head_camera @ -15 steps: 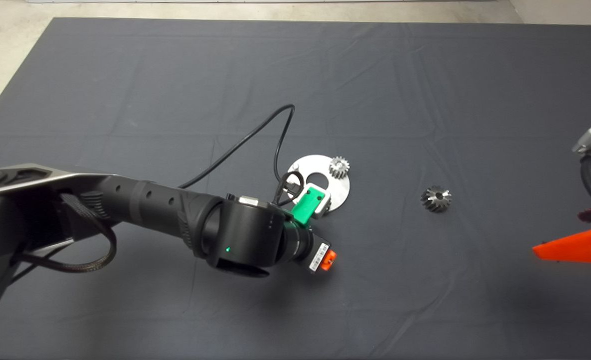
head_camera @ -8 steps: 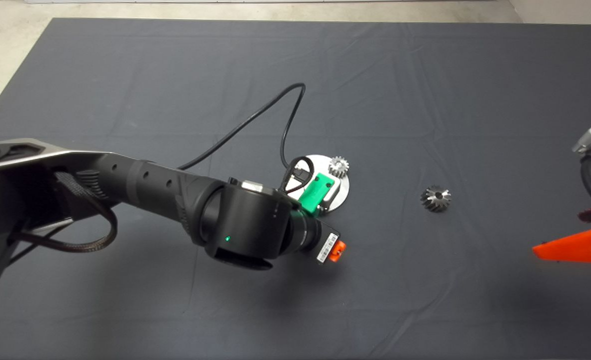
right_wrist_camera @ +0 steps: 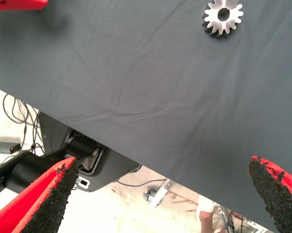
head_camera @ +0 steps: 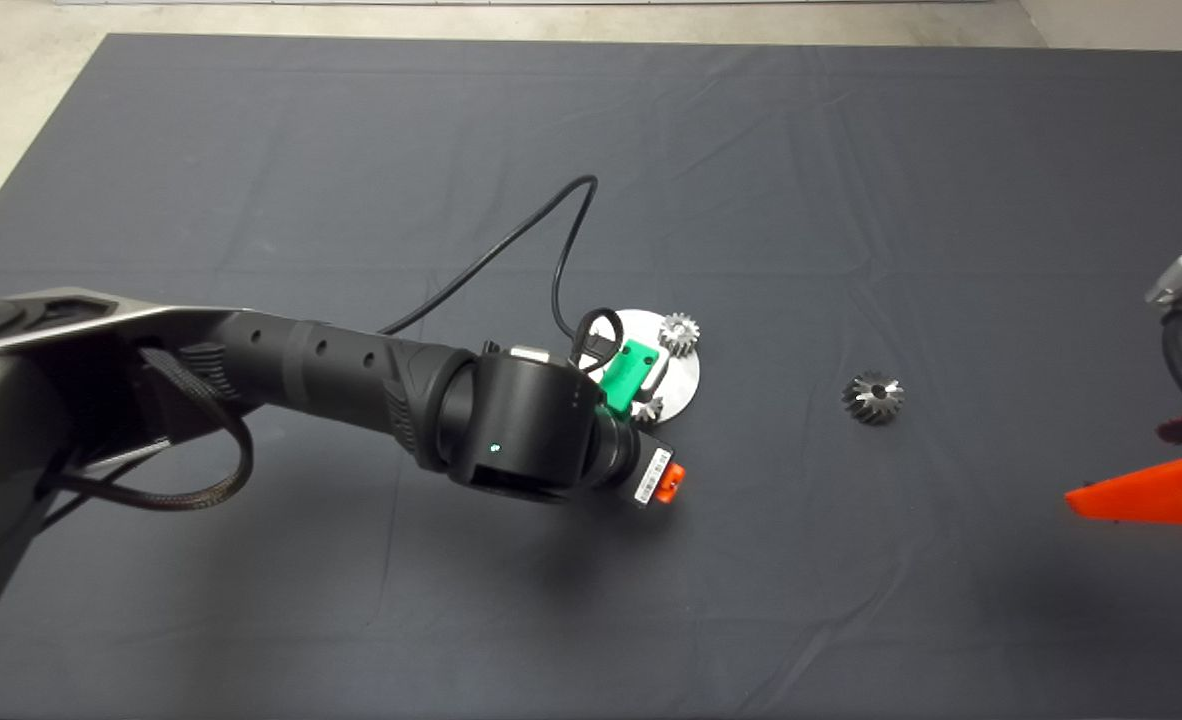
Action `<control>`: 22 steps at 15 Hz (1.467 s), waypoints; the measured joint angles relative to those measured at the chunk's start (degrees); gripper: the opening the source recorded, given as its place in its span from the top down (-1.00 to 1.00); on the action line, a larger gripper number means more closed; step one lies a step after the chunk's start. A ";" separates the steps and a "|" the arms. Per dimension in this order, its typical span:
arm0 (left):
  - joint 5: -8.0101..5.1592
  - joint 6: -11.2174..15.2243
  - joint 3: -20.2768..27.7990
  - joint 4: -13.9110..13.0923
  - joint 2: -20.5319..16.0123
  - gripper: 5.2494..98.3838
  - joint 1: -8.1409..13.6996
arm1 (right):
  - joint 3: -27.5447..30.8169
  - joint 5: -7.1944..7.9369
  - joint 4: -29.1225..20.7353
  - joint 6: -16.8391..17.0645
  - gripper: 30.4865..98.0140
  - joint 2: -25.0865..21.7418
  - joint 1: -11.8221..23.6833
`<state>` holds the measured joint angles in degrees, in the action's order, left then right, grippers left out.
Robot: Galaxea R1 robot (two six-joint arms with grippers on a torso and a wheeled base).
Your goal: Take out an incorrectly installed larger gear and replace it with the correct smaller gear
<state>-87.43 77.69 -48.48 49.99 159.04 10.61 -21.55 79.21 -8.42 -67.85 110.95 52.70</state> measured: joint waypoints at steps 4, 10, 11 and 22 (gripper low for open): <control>0.00 0.01 -0.33 0.41 -0.78 -1.00 -0.82 | 0.00 0.02 0.00 0.00 -0.83 0.00 0.00; 0.02 -0.07 0.18 2.38 -1.35 -0.93 -3.75 | 0.00 0.00 0.00 0.00 -0.83 0.00 0.00; 0.04 -0.10 0.24 2.56 -1.56 -0.89 -3.97 | 0.00 0.05 0.00 0.00 -0.83 0.00 0.02; -0.28 -1.90 0.55 8.19 -2.89 -0.56 -7.61 | 0.00 -0.01 0.00 -0.01 -0.83 0.00 0.00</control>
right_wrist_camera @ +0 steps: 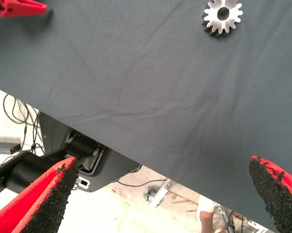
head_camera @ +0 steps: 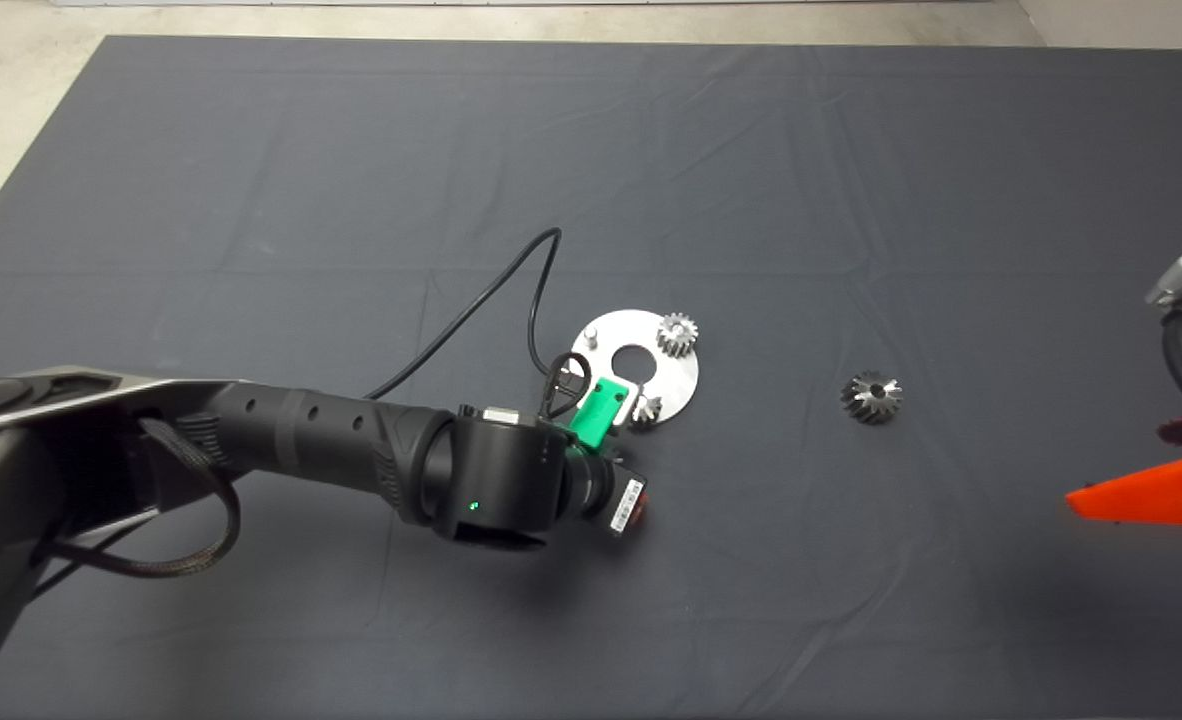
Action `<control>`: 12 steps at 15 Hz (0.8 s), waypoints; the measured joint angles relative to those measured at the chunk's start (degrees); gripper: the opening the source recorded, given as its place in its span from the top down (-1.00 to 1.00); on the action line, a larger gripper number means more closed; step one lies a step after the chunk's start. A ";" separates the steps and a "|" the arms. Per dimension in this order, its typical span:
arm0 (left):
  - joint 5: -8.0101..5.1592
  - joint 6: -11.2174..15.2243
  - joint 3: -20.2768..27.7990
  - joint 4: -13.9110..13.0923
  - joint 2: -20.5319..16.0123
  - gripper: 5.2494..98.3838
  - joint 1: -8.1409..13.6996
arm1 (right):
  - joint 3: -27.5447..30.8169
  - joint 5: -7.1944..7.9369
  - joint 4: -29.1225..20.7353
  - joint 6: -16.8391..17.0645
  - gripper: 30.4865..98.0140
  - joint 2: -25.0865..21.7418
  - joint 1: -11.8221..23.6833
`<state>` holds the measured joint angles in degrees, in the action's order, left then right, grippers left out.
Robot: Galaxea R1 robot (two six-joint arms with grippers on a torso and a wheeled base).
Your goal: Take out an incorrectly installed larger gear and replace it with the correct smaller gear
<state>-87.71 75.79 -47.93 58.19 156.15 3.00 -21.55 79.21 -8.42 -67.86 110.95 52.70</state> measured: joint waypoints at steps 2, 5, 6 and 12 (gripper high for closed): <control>0.06 -0.01 0.00 0.36 0.00 -0.51 -0.06 | 0.00 -0.04 0.00 0.00 -0.83 0.00 0.00; 0.11 -0.05 0.00 0.83 0.05 -0.40 -0.30 | 0.00 -0.02 0.00 0.01 -0.83 0.00 0.01; 0.11 -0.05 0.00 0.85 0.05 -0.40 -0.30 | 0.00 0.01 0.00 0.00 -0.83 0.00 0.00; -0.33 0.00 -0.38 1.12 0.17 -0.25 -0.28 | 0.00 0.01 0.00 0.01 -0.83 0.00 0.00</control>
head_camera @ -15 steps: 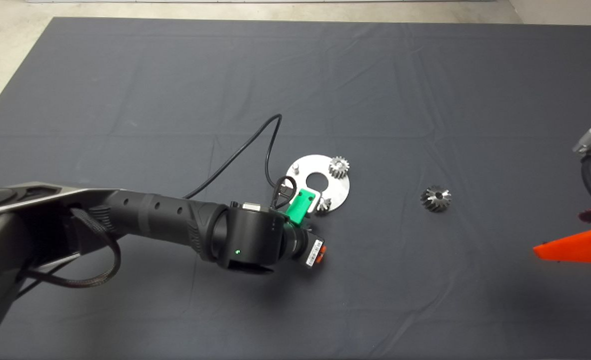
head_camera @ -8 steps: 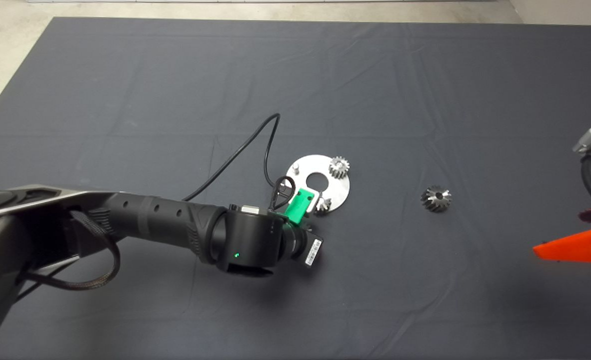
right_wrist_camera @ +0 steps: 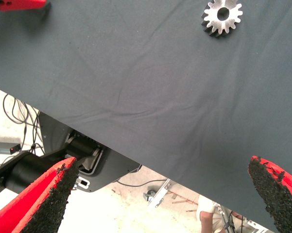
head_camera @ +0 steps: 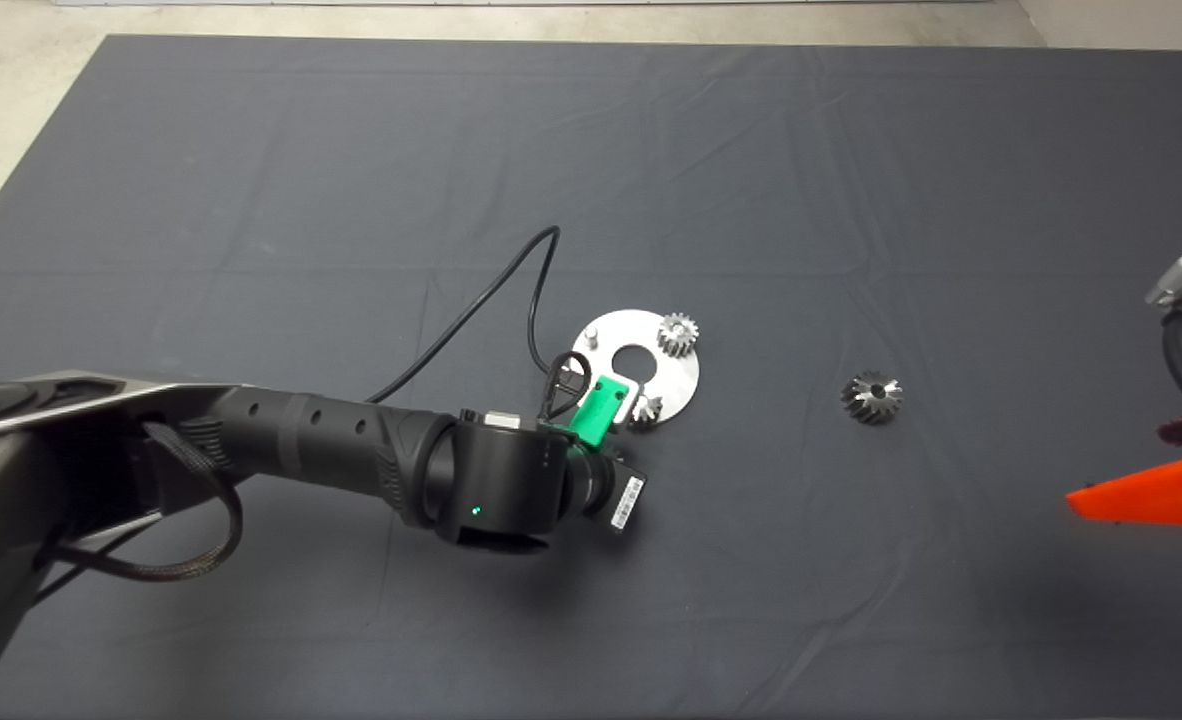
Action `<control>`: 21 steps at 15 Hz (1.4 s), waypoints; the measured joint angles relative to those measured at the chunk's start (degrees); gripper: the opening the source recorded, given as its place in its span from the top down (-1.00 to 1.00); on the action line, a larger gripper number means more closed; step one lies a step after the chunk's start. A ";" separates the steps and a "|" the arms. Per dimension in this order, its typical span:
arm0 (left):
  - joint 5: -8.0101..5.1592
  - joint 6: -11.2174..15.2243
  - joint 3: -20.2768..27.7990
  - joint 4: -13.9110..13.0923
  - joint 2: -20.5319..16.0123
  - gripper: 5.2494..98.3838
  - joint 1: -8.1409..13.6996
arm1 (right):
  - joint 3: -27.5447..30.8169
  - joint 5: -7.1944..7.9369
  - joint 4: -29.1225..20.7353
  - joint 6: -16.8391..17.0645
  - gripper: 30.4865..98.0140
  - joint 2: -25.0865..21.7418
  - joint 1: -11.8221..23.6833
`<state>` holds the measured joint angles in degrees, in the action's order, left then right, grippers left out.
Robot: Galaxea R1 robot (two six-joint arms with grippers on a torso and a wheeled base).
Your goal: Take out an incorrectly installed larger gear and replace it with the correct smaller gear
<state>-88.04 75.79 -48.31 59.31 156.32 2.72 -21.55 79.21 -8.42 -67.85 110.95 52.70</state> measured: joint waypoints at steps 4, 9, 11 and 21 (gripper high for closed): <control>-0.41 0.09 -0.22 0.06 0.22 -0.16 0.00 | 0.01 -0.09 0.00 0.00 -0.83 -0.43 0.00; -0.59 0.20 -0.97 0.12 1.26 0.02 0.00 | 0.02 0.00 0.00 0.00 -0.83 -0.98 0.00; -0.63 0.20 -1.07 0.17 1.27 0.08 0.02 | 0.02 -0.02 0.00 0.00 -0.83 -0.98 0.01; -0.85 0.20 -1.19 0.26 1.45 0.28 0.00 | 0.02 -0.02 0.00 -0.01 -0.83 -0.98 0.00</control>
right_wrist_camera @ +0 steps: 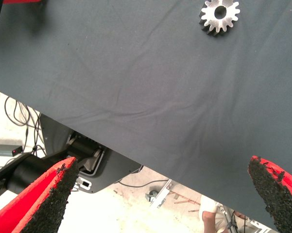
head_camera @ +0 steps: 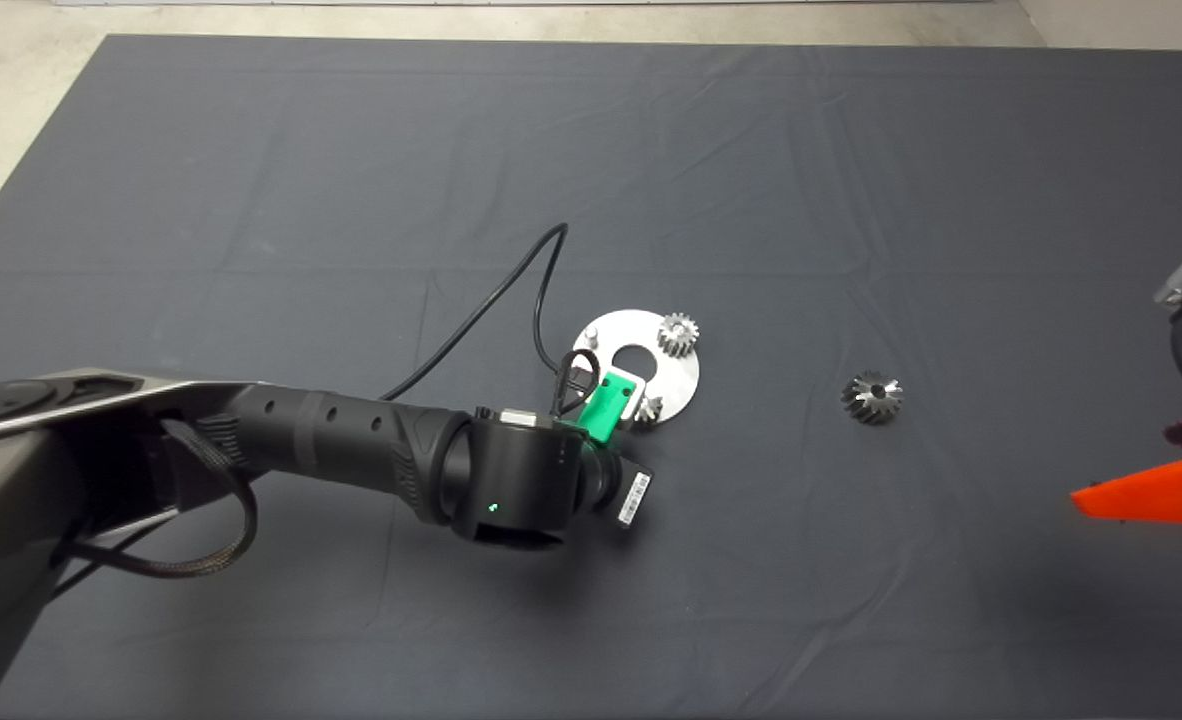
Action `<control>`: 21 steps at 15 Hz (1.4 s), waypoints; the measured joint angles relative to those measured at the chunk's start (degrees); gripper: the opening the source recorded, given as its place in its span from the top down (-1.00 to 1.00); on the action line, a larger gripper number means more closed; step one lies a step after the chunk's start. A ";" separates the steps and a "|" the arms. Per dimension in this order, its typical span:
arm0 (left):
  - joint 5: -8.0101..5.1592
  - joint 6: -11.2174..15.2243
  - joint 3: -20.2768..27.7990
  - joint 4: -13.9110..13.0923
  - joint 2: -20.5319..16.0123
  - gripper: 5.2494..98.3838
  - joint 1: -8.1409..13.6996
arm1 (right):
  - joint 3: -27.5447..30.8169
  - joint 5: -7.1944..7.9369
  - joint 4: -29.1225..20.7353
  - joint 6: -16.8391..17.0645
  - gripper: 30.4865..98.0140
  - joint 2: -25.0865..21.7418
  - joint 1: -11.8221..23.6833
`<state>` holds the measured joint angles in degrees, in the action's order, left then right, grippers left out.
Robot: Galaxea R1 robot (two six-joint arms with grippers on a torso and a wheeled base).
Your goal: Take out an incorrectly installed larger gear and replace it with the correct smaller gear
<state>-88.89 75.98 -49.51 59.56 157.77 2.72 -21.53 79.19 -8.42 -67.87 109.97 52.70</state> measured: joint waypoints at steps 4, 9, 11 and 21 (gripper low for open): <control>0.06 0.00 0.00 0.00 -0.02 0.33 0.00 | 0.00 0.00 0.00 0.01 -0.83 0.00 0.01; 0.06 0.04 0.26 -0.09 -0.02 0.38 0.00 | 0.00 0.00 0.00 0.00 -0.83 0.00 0.00; 0.83 0.23 1.37 -0.85 -0.02 0.40 -0.04 | 0.00 -0.04 0.00 0.00 -0.83 -0.20 0.00; 1.05 2.86 3.82 -7.65 -0.66 0.43 9.90 | 0.00 0.02 0.00 0.00 -0.83 -1.93 0.02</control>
<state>-87.84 78.85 -45.69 51.92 157.11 12.62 -21.53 79.21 -8.42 -67.86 108.05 52.72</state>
